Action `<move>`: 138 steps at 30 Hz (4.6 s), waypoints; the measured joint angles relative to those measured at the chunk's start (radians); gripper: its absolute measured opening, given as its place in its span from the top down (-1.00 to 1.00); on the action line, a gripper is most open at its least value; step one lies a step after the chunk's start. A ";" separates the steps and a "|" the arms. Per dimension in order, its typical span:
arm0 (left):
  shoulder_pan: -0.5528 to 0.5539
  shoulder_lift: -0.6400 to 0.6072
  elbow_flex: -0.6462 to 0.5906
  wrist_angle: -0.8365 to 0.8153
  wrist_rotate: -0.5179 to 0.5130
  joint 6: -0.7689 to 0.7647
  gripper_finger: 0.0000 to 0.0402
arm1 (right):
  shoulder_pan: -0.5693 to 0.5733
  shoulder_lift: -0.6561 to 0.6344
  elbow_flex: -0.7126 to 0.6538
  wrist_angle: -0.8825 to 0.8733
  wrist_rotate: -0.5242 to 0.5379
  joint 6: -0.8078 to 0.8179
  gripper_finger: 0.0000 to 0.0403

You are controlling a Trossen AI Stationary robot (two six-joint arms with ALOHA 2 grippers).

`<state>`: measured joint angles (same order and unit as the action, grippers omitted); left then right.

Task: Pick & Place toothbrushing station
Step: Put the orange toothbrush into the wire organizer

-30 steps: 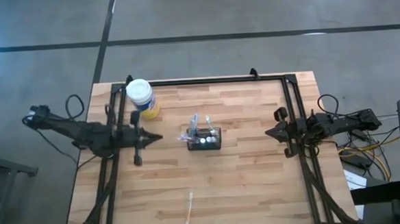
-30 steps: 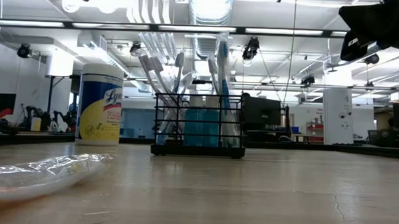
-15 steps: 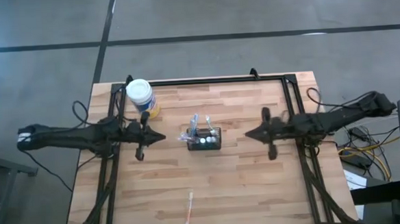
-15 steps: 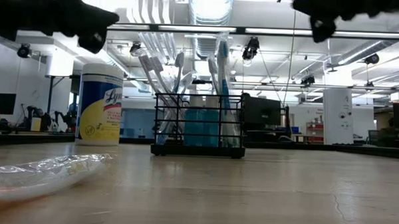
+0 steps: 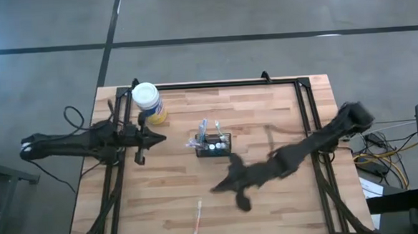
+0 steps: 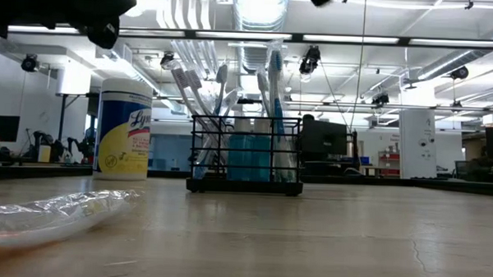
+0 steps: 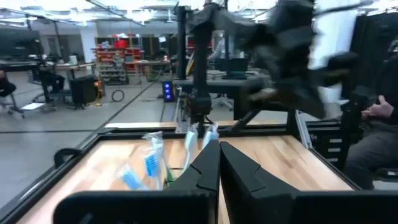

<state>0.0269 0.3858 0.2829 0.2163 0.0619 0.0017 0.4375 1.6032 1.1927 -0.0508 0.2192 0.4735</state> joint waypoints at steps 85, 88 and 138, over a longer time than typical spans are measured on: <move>0.000 -0.156 0.121 -0.460 -0.010 0.005 0.94 | -0.089 0.964 1.032 -0.929 -0.247 0.800 0.28; 0.000 -0.156 0.121 -0.461 -0.010 0.005 0.94 | -0.101 0.964 1.047 -0.992 -0.243 0.757 0.38; 0.000 -0.154 0.121 -0.479 -0.010 0.002 0.94 | -0.122 1.034 1.160 -1.102 -0.303 0.713 0.07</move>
<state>0.0265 0.2314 0.4041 -0.2630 0.0517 0.0034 0.3157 2.6375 2.3527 -1.1526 -0.0843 1.1862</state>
